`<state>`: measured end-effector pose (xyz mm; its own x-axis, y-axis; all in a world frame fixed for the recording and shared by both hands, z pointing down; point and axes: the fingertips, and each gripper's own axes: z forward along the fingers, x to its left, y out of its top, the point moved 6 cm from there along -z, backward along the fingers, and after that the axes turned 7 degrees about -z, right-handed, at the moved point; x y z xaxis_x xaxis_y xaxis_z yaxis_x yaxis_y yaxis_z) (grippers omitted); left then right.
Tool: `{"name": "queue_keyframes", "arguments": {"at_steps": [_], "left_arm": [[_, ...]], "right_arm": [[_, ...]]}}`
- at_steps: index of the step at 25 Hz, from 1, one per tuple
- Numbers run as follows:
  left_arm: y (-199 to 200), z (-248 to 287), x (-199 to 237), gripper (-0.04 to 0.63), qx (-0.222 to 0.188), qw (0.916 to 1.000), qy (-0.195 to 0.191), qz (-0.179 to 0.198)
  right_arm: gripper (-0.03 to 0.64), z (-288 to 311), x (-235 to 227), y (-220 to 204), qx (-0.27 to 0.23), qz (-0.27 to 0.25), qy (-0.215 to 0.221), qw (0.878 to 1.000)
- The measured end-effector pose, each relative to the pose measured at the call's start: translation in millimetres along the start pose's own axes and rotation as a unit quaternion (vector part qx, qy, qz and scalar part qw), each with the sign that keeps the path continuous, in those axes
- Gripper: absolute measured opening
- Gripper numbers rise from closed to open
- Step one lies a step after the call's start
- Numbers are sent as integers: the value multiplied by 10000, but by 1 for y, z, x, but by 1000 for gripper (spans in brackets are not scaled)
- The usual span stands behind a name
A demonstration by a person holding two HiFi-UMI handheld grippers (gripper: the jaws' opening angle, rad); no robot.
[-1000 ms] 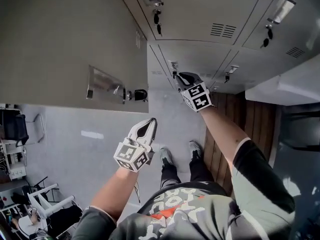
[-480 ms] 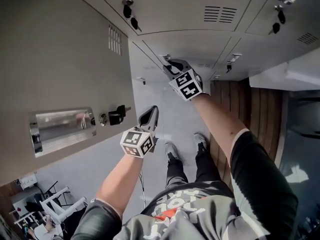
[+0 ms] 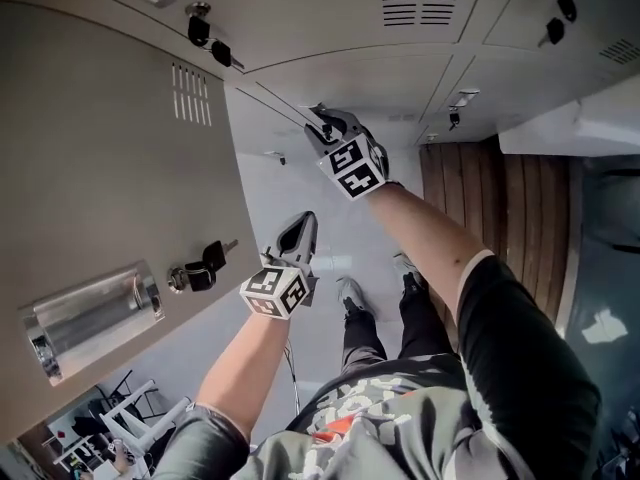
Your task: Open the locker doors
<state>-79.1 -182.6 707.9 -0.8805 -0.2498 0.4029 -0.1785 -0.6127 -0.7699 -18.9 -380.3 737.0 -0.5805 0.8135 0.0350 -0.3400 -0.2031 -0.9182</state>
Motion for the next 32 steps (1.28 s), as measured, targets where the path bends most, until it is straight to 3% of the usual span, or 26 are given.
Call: {"name": "queue_keyframes", "arguments": {"at_steps": [5, 12, 20, 32], "left_arm": [[2, 1, -2, -2, 3, 10000, -49, -13], [8, -2, -5, -2, -17, 10000, -81, 49], [6, -9, -3, -2, -31, 10000, -71, 24], [-3, -16, -11, -2, -33, 9999, -95, 111]], "right_arm": [[117, 0, 2, 6, -76, 343, -297, 9989], [160, 6, 9, 15, 21, 262, -574, 9980], [158, 1, 15, 12, 121, -433, -270, 9986], [158, -30, 41, -4, 101, -562, 19, 9984]]}}
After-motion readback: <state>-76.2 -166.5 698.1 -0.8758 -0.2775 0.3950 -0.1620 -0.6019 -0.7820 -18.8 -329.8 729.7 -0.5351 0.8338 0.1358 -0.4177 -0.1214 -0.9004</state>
